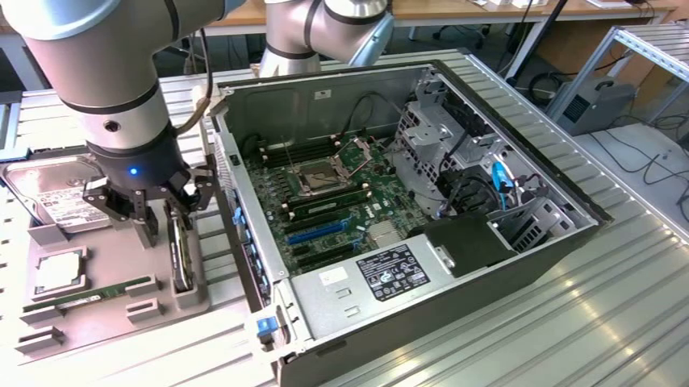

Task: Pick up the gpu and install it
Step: 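Pick up the gpu and move the gpu toward the slot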

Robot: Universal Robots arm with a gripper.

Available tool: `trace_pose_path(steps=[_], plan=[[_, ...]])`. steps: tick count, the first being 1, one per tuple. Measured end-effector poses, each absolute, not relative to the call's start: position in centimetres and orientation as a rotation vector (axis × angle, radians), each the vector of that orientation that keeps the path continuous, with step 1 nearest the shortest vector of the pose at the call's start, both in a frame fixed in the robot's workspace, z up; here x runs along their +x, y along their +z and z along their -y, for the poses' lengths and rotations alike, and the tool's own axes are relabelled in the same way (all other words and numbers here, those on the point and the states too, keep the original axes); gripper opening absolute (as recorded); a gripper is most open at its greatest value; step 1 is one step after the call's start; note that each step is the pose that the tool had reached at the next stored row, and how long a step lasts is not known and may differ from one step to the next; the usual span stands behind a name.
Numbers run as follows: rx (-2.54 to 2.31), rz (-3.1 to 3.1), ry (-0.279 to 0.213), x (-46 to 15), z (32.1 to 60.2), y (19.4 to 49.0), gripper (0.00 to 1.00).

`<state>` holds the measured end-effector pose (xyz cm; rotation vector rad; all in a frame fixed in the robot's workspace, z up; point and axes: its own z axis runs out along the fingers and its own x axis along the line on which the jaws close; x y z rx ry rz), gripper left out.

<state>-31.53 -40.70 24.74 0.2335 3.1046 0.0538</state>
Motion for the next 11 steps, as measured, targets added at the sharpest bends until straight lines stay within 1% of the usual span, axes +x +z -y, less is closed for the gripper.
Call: trace_pose_path(steps=[11], plan=[[0.233, -3.105, 0.053, -31.54, 40.67, 24.13, 0.48]])
